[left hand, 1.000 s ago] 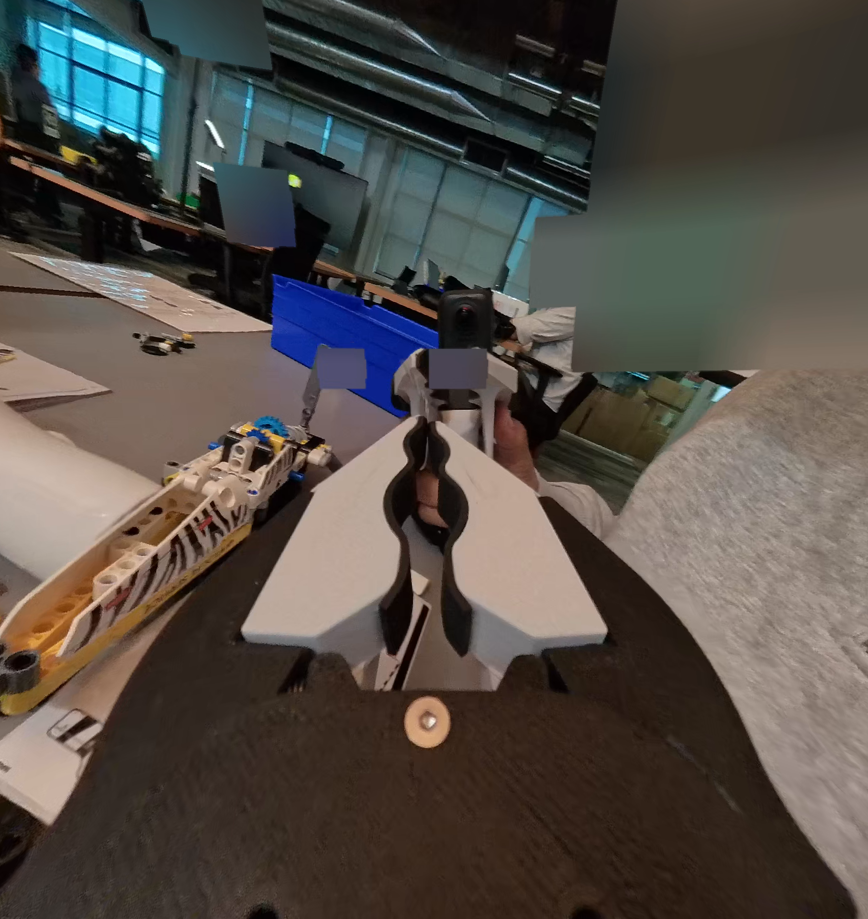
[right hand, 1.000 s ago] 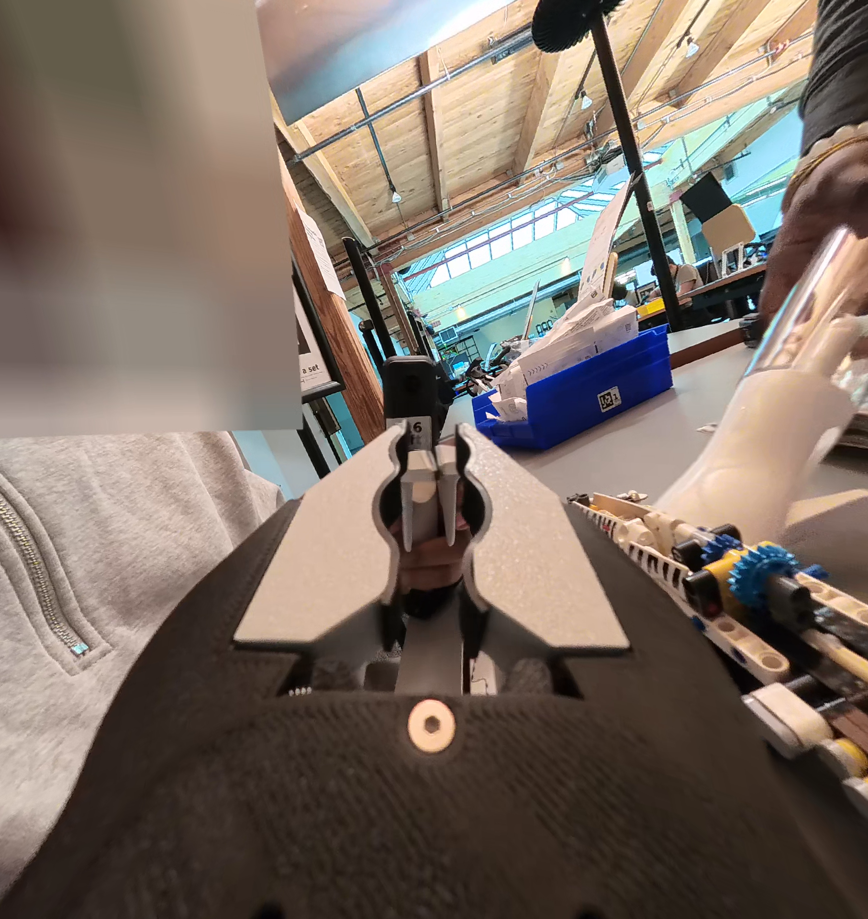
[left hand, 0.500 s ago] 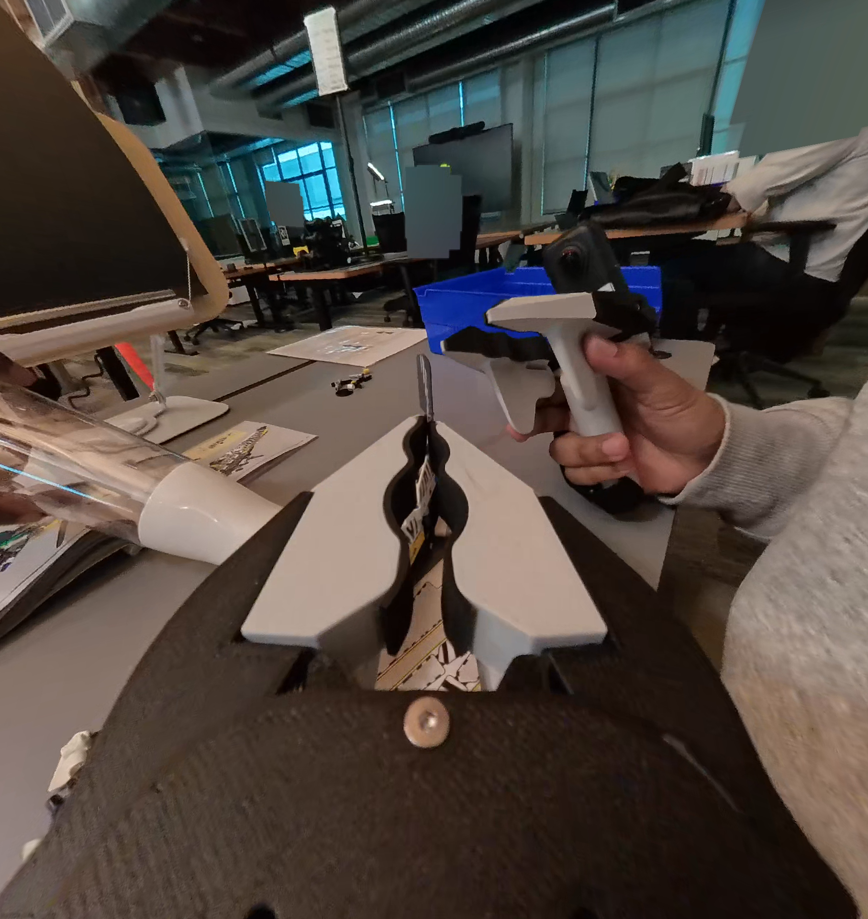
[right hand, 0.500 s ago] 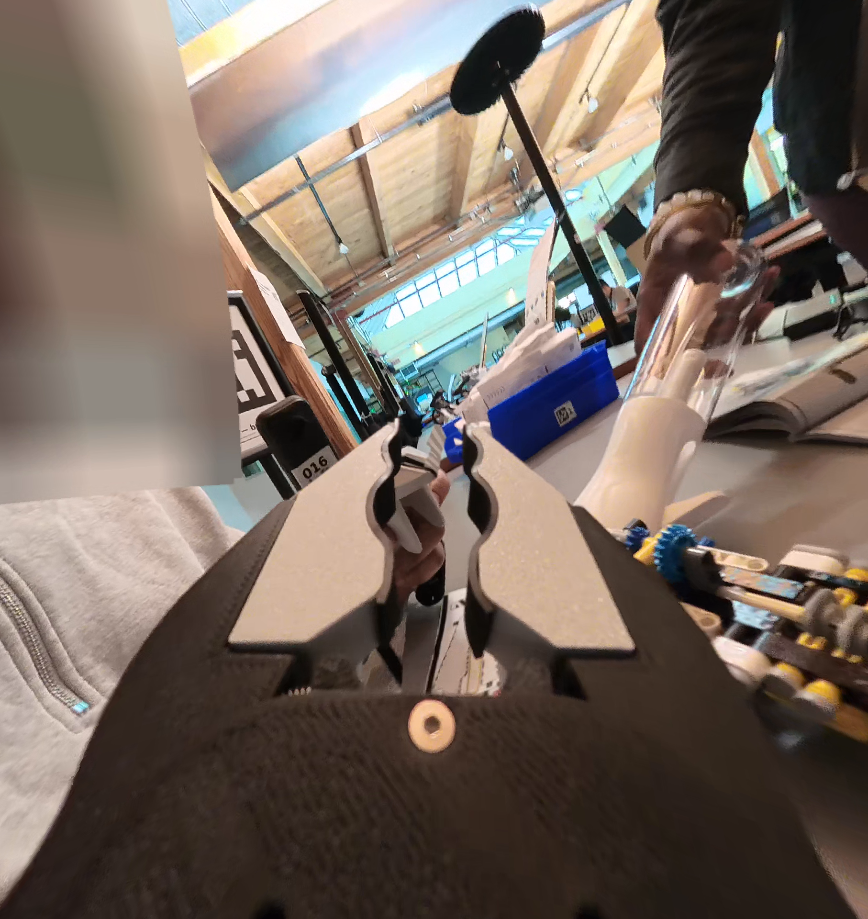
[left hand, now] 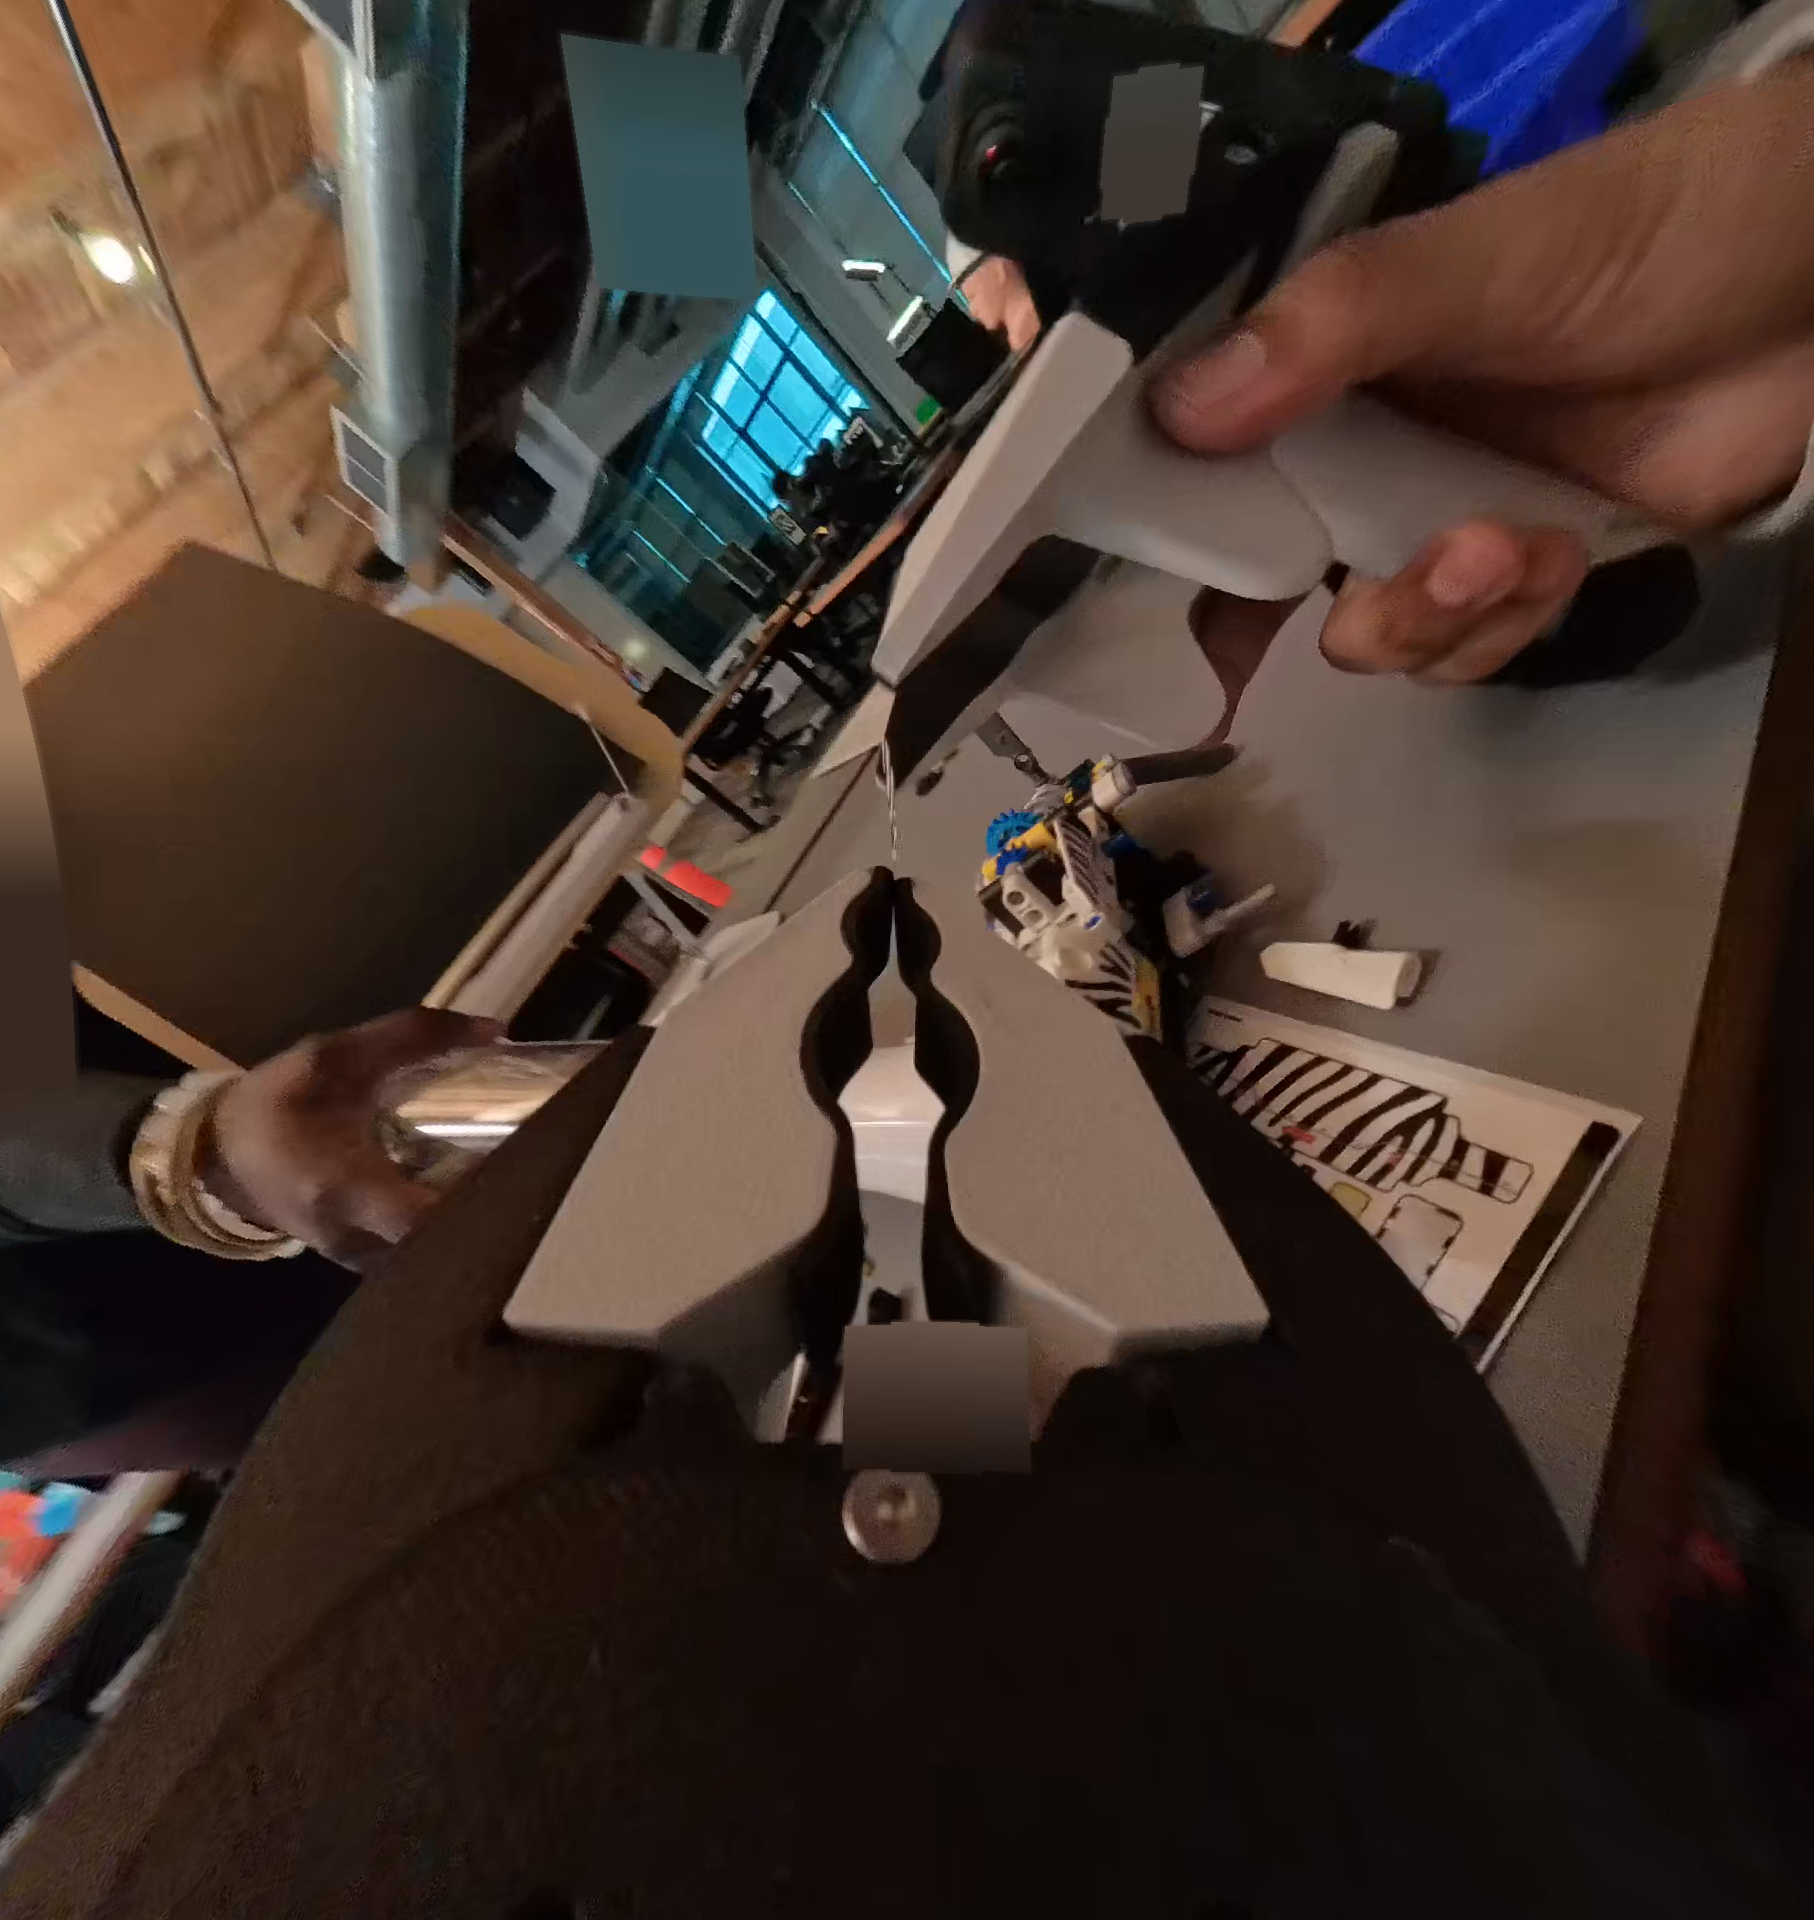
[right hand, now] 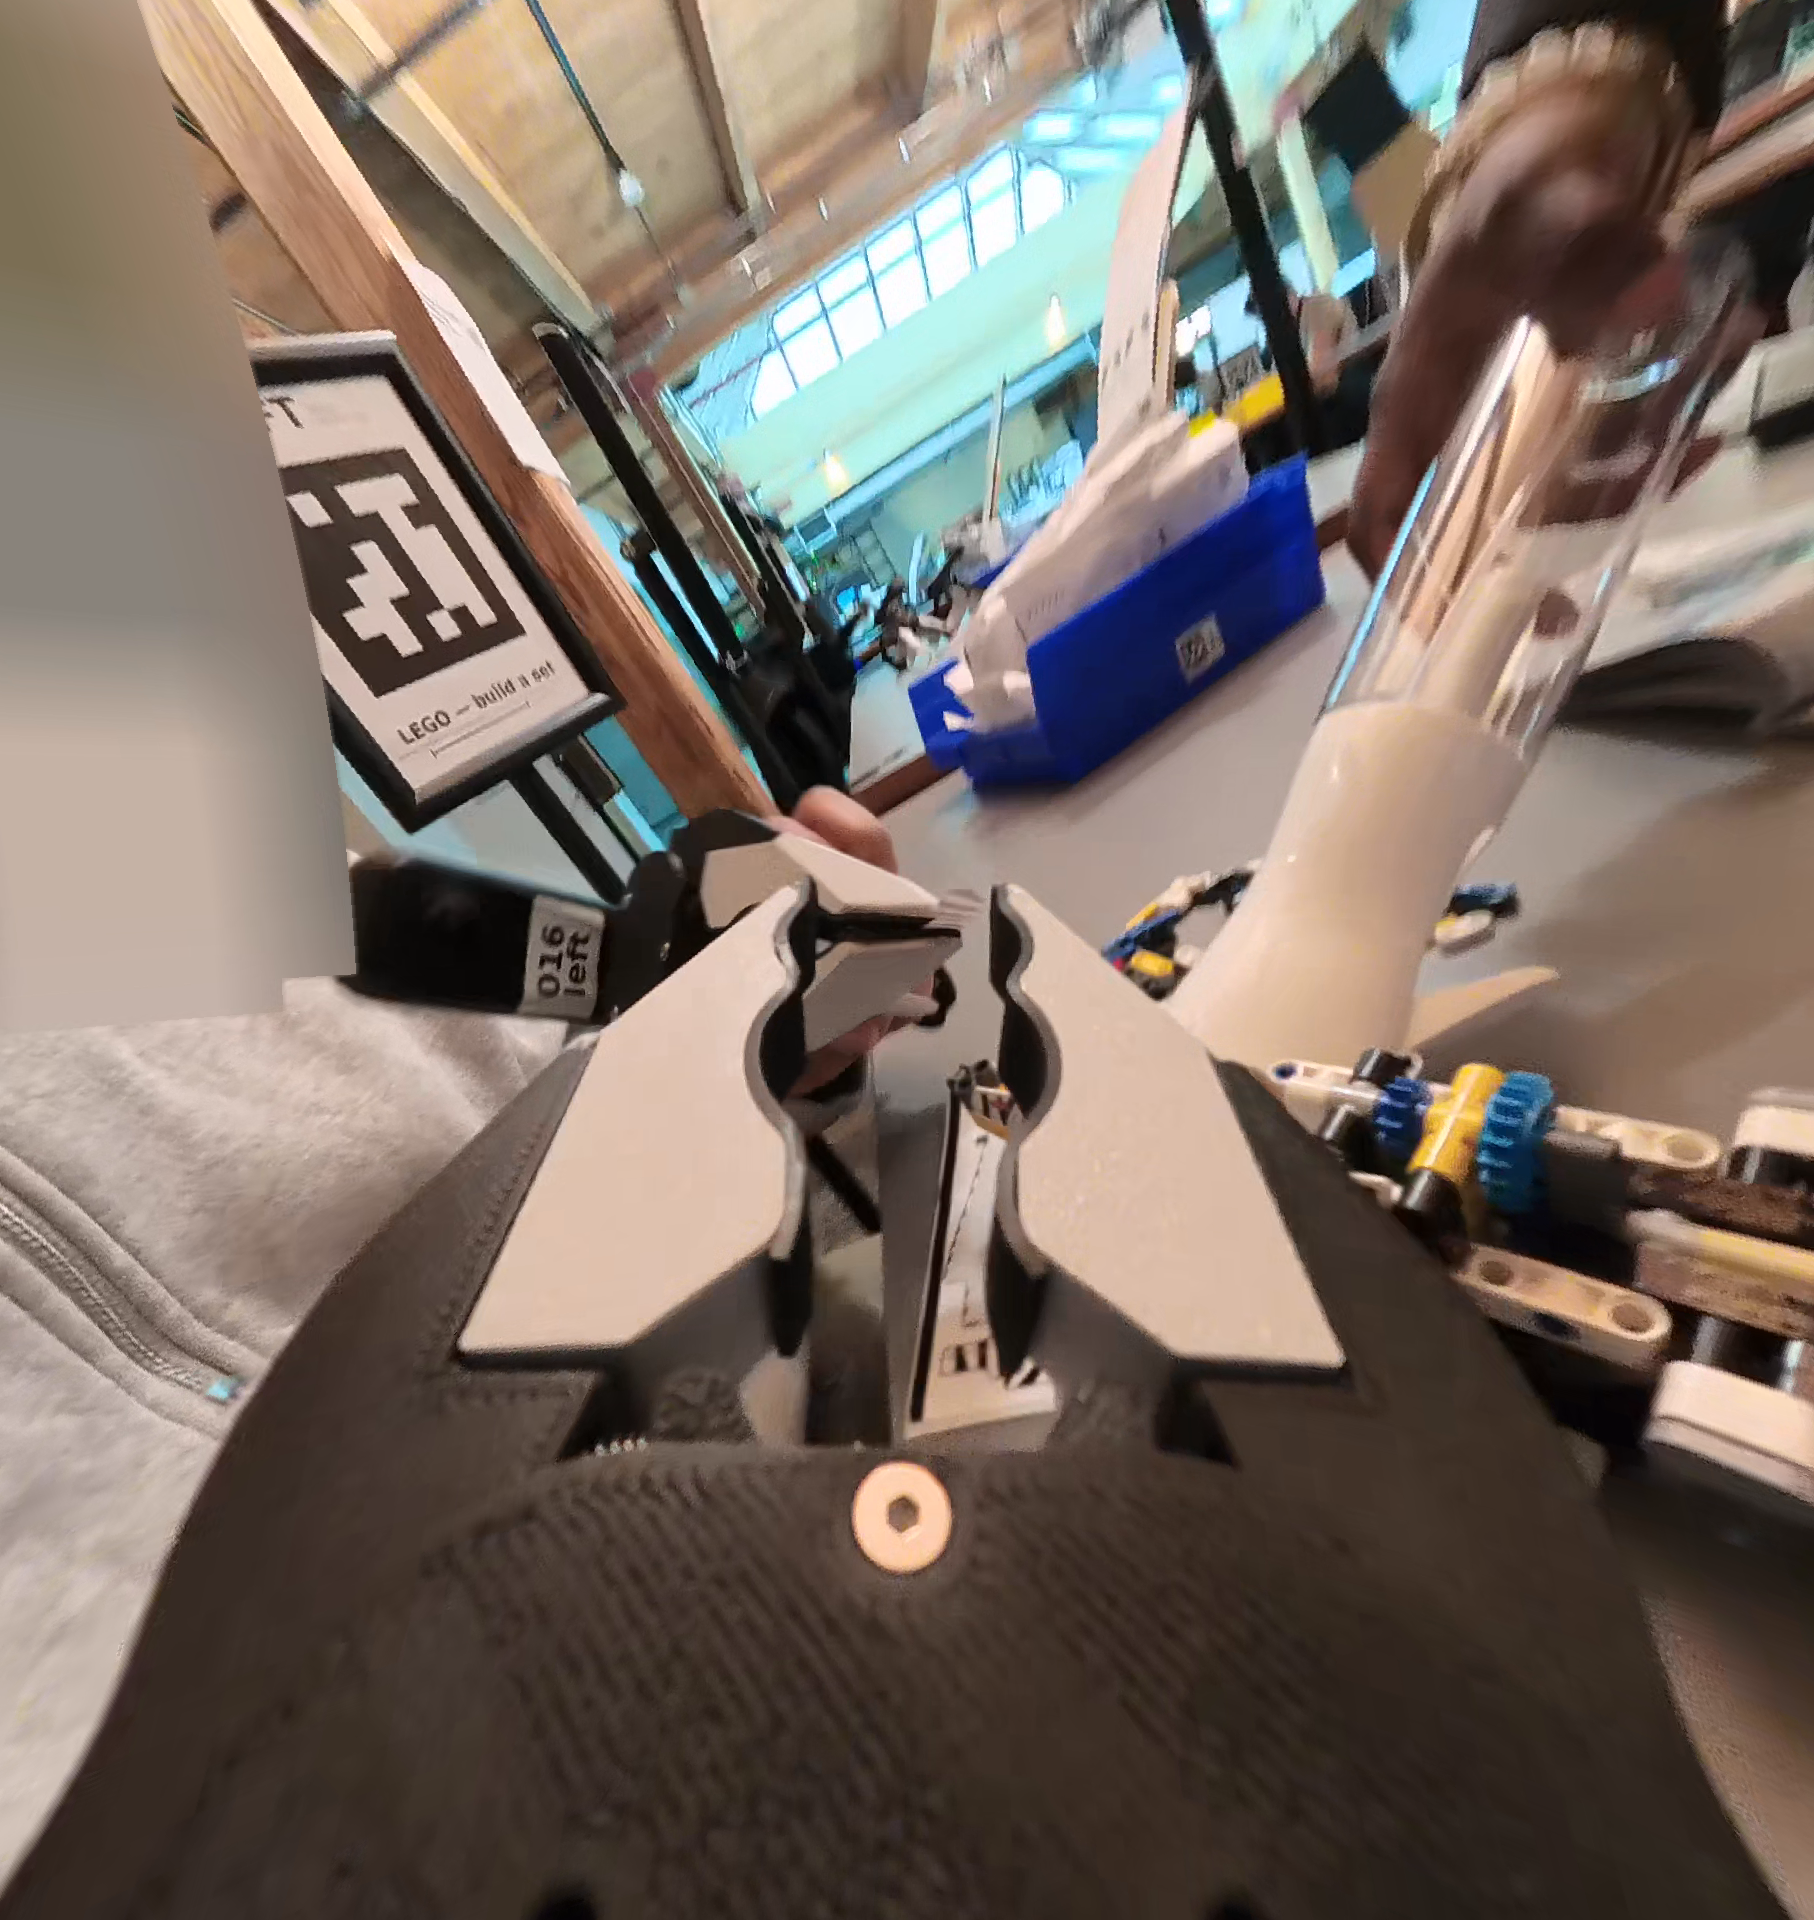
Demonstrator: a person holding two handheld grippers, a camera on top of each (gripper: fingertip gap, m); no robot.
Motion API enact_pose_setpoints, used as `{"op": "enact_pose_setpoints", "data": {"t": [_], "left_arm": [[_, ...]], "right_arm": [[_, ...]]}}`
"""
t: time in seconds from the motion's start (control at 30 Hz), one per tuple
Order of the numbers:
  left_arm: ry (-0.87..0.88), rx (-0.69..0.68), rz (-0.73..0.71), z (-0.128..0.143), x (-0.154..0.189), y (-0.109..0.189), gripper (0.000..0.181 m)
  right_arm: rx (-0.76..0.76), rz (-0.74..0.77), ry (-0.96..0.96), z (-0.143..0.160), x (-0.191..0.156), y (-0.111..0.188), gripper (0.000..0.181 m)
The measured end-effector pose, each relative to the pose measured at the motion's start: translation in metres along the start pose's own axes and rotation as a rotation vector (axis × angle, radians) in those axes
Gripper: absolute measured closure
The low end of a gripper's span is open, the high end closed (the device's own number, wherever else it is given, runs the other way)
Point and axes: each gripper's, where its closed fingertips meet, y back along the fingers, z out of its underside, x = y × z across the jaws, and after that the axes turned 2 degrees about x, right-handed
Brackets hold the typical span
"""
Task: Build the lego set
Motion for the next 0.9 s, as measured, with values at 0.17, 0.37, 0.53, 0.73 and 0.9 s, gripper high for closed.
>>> {"op": "enact_pose_setpoints", "data": {"t": [0.17,0.37,0.53,0.73,0.9], "left_arm": [[-0.117,-0.004,-0.022,-0.004,0.006,0.000,0.181],[-0.276,-0.021,-0.075,-0.005,0.006,0.000,0.181],[-0.337,-0.021,-0.106,-0.007,0.006,0.000,0.181],[-0.384,-0.014,-0.139,-0.010,0.003,0.001,0.181],[-0.434,-0.020,-0.145,-0.009,0.006,0.001,0.181]], "right_arm": [[-0.039,0.037,-0.045,0.004,0.003,0.000,0.156],[-0.072,0.078,-0.094,0.005,0.009,0.007,0.169],[-0.101,0.072,-0.146,0.012,0.012,0.007,0.174],[-0.081,0.016,-0.199,0.009,0.006,0.009,0.175],[-0.083,0.003,-0.217,0.009,0.005,0.010,0.173]]}}
